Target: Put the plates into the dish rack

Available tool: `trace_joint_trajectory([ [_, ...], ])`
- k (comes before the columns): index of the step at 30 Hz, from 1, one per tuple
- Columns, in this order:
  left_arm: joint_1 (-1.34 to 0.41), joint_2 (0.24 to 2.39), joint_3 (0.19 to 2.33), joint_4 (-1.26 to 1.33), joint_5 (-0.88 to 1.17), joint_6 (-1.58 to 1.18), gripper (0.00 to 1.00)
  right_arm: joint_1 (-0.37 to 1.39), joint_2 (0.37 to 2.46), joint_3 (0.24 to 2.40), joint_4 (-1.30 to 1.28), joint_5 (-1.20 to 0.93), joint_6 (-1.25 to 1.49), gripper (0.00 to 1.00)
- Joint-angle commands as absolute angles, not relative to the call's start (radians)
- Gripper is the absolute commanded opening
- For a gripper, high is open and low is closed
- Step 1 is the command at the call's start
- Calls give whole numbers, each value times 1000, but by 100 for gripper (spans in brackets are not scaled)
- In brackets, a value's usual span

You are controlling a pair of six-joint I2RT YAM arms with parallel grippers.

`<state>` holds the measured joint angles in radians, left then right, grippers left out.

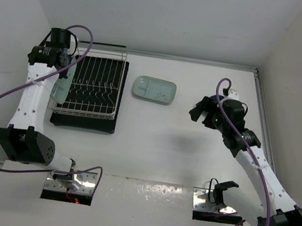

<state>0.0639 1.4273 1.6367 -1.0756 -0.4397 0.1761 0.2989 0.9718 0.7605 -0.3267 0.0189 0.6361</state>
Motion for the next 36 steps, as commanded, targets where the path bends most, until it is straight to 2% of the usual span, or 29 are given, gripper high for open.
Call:
trace_joint_trajectory([
  [1,103,1422,1664,-956,-449,153,0,302,959,741,-321,63,634,100],
  [8,103,1476,1623,-894,-449,163,0,304,948,715,-299,64,629,100],
  [25,65,1505,1516,-789,-615,212,0,305,954,723,-308,60,624,100],
  [36,43,1545,1421,-758,-557,221,0,305,946,716,-314,66,617,100],
])
